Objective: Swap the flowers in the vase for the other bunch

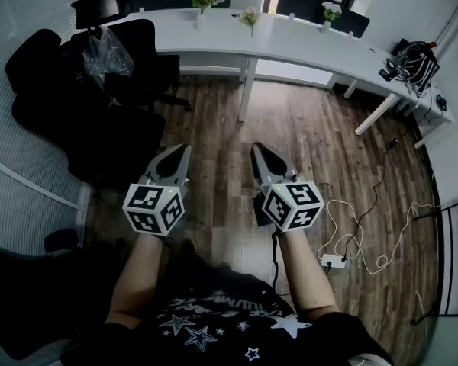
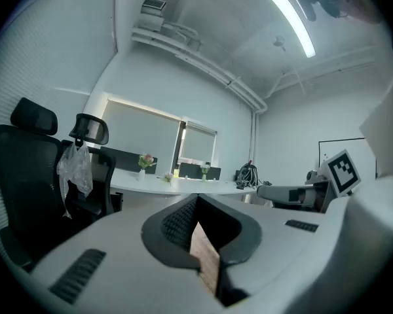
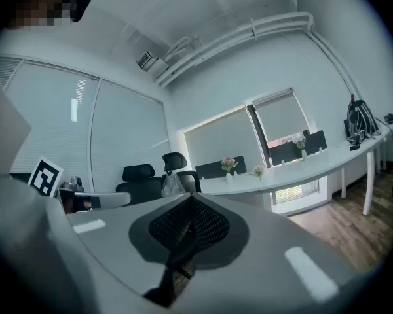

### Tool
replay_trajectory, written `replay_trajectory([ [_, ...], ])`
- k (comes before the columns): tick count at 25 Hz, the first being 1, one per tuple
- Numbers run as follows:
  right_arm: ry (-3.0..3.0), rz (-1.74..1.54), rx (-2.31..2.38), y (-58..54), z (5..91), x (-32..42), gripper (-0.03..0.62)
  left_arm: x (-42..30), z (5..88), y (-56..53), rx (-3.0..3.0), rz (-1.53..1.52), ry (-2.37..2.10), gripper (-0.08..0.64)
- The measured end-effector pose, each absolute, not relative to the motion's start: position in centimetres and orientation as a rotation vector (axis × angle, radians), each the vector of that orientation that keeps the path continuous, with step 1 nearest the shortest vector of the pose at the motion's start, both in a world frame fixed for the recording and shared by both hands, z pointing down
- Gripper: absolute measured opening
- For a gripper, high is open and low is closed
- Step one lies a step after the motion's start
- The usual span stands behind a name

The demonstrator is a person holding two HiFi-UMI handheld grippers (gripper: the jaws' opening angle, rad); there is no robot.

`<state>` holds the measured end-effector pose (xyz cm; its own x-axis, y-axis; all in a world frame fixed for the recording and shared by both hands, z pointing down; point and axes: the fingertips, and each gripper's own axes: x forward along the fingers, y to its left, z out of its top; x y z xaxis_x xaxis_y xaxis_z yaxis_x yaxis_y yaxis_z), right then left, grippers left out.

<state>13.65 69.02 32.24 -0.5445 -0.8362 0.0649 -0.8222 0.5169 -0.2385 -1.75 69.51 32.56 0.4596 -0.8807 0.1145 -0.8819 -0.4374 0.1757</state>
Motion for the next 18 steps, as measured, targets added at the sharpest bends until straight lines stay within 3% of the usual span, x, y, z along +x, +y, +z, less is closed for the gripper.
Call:
replay_trajectory([
  [18,2.652,-0.436,-1.326,71.6,32.1,14.9,0.002,0.3,32.8,71.6,2.492,-0.009,-1.485,0.008],
])
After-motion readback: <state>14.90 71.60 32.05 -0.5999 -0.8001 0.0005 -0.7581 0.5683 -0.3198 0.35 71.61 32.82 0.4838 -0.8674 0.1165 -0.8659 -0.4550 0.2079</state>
